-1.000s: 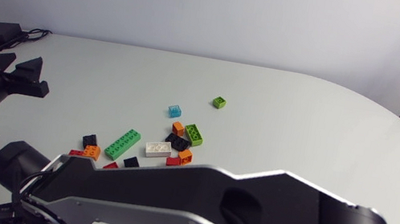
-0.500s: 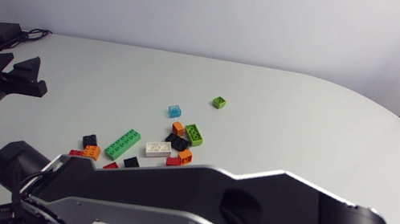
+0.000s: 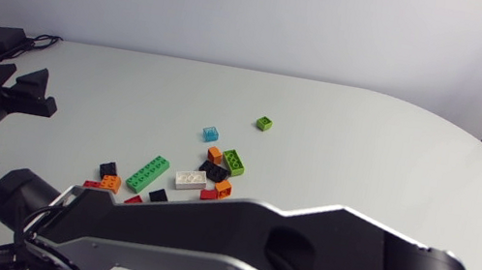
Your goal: Disassemble duplo
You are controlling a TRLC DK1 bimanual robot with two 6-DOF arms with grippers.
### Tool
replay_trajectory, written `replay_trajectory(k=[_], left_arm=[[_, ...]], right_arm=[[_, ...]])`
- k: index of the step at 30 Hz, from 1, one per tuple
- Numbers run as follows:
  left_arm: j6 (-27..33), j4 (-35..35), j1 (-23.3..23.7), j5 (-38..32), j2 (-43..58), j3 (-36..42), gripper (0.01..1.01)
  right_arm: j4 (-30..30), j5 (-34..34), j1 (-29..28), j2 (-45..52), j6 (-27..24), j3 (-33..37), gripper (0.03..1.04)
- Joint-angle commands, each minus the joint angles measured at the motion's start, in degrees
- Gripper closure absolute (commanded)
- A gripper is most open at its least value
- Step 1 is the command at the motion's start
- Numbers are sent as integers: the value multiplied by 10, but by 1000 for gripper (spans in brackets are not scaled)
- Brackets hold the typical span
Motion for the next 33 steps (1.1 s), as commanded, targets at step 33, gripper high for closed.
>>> replay_trajectory(k=[33], left_arm=[[-29, 10, 13, 0, 8, 19, 359]], right_arm=[[-18, 0, -25, -27, 13, 9, 559]])
